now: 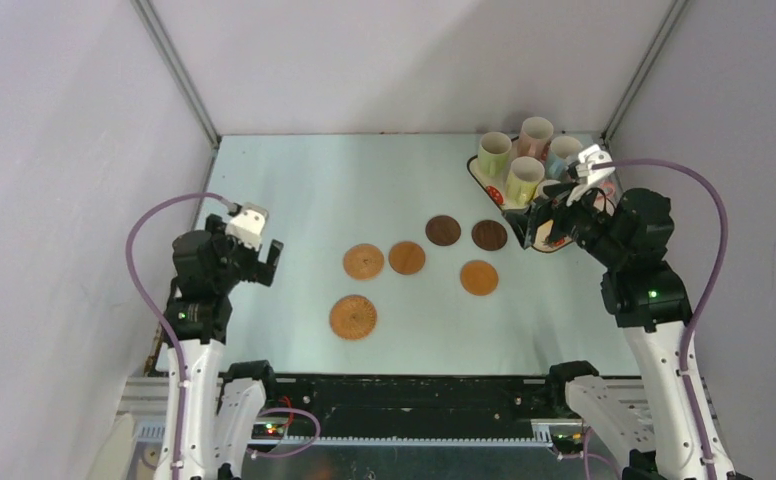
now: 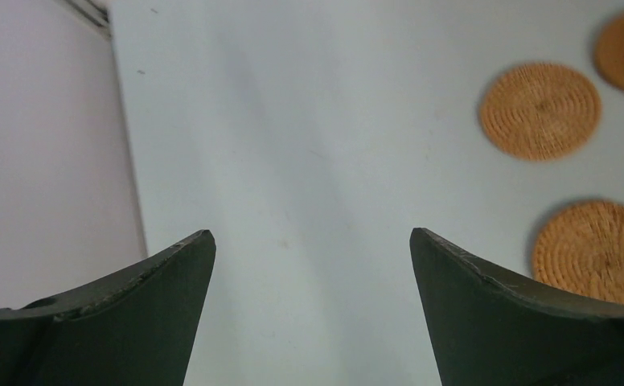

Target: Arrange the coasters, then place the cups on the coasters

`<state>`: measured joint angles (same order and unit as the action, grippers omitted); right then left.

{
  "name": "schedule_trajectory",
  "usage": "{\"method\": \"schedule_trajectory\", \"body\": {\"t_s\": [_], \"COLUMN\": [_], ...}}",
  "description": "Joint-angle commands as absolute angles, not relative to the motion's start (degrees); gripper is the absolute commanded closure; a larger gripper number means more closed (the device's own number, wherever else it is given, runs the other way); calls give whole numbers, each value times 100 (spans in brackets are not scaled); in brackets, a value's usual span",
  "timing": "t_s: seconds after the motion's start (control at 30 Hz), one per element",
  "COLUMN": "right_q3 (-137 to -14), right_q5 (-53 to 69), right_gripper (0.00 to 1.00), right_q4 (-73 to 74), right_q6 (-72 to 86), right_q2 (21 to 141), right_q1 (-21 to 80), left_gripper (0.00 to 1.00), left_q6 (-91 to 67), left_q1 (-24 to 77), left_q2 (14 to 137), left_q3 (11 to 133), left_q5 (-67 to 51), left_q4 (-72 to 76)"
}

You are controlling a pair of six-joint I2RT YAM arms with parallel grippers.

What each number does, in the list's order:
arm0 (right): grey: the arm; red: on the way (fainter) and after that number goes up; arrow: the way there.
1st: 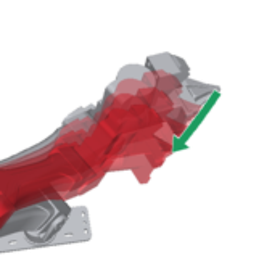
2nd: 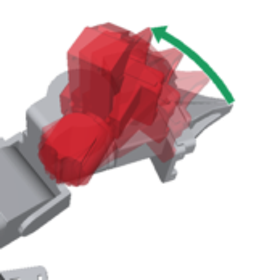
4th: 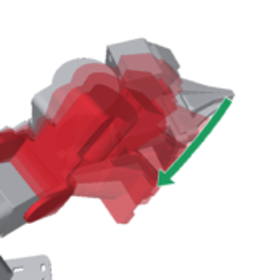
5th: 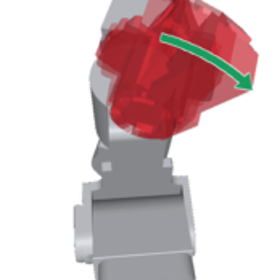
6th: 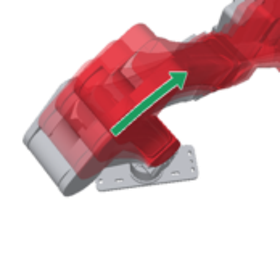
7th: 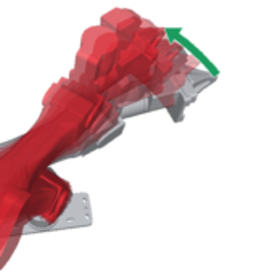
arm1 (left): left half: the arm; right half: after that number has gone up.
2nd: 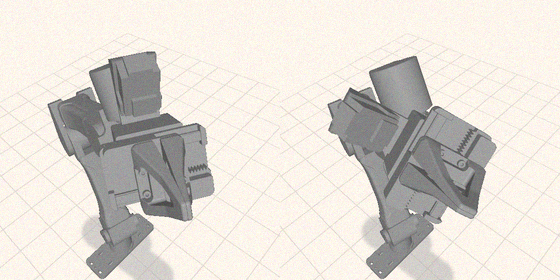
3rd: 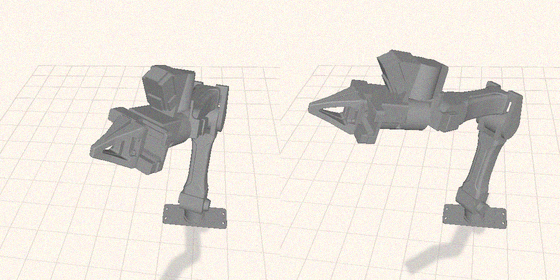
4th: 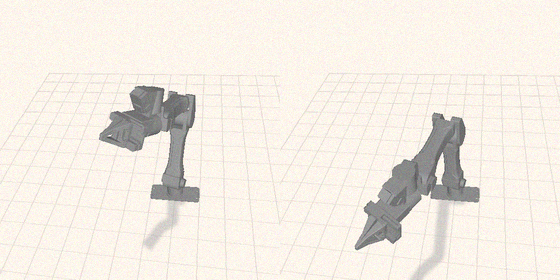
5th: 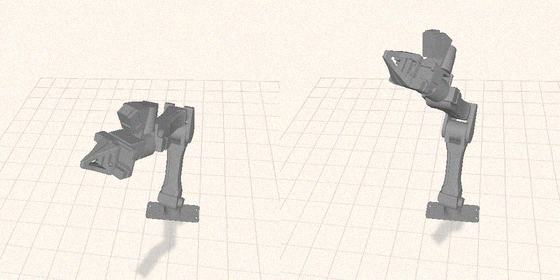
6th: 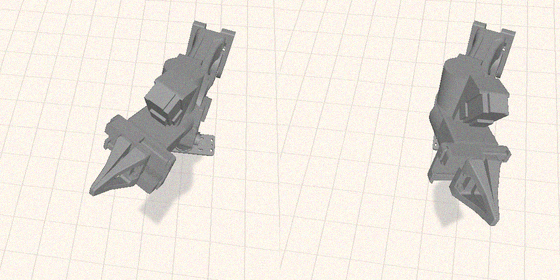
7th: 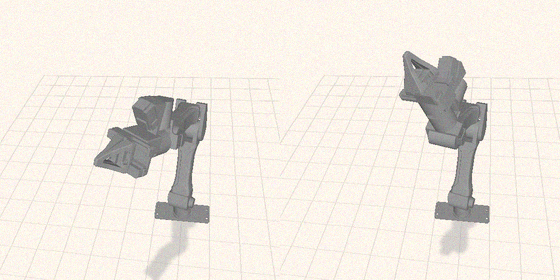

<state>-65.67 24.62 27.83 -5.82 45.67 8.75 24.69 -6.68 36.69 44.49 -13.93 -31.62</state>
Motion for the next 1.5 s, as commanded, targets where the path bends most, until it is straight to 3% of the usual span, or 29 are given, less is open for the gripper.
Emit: {"method": "schedule_trajectory", "body": {"t_s": [0.0,0.2,0.43,1.1,1.47], "right_q3": [-6328,-6243,-6156,-6047,-6031], "right_q5": [2411,2304,2237,2259,2239], "right_gripper": [0,0,0,0,0], "right_q4": [2348,2223,2168,2064,2042], "right_q6": [-730,-769,-819,-822,-834], "right_q2": [4538,4567,4571,4692,4729], "right_q1": [997,1152,1173,1186,1204], "left_gripper": [2,2,2,2,2], "left_q6": [3323,3537,3535,3731,3729], "left_q1": [-672,-165,2170,3796,4537], "left_q2": [3488,3525,4359,5893,7047], "left_q3": [4172,3538,2877,3071,3046], "left_q5": [-2084,-1673,778,350,1361], "left_q4": [-3563,-3221,-2091,-1589,-999]}}
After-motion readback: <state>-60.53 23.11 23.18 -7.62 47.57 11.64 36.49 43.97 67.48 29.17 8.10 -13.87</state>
